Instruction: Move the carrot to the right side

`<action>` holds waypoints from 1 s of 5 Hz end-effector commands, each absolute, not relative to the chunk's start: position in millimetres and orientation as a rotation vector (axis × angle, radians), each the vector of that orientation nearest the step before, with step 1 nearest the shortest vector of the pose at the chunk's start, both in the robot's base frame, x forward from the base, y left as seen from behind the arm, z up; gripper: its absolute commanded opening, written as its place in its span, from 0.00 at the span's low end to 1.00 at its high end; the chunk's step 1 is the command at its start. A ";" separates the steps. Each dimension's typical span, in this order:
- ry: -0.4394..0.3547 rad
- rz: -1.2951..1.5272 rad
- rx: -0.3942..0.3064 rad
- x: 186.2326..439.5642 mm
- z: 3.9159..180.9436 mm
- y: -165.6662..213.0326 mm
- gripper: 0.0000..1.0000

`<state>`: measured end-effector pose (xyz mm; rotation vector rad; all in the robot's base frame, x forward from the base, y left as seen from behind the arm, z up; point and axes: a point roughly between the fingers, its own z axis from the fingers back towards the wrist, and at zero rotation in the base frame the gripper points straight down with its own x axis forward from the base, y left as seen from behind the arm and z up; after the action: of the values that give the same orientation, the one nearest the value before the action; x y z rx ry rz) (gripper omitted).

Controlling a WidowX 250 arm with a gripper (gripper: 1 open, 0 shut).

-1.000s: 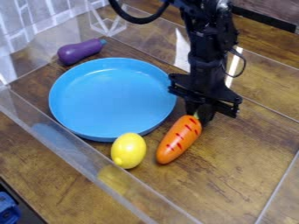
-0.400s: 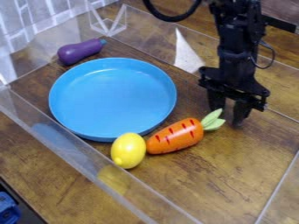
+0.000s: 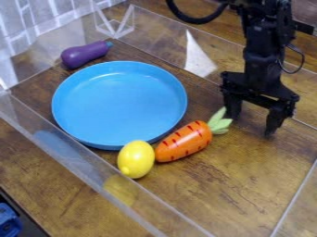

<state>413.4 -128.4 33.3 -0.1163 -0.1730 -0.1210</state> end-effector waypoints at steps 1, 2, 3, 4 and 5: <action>-0.240 -0.164 -0.133 415.1 62.7 -135.1 1.00; -0.220 -0.193 -0.126 408.4 60.3 -130.9 1.00; -0.213 -0.191 -0.115 398.9 68.3 -126.7 1.00; -0.203 -0.182 -0.102 391.7 75.7 -123.1 1.00; -0.200 -0.168 -0.087 384.9 87.2 -118.4 1.00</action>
<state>381.1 -114.9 53.9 -0.0727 -0.1132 -0.1607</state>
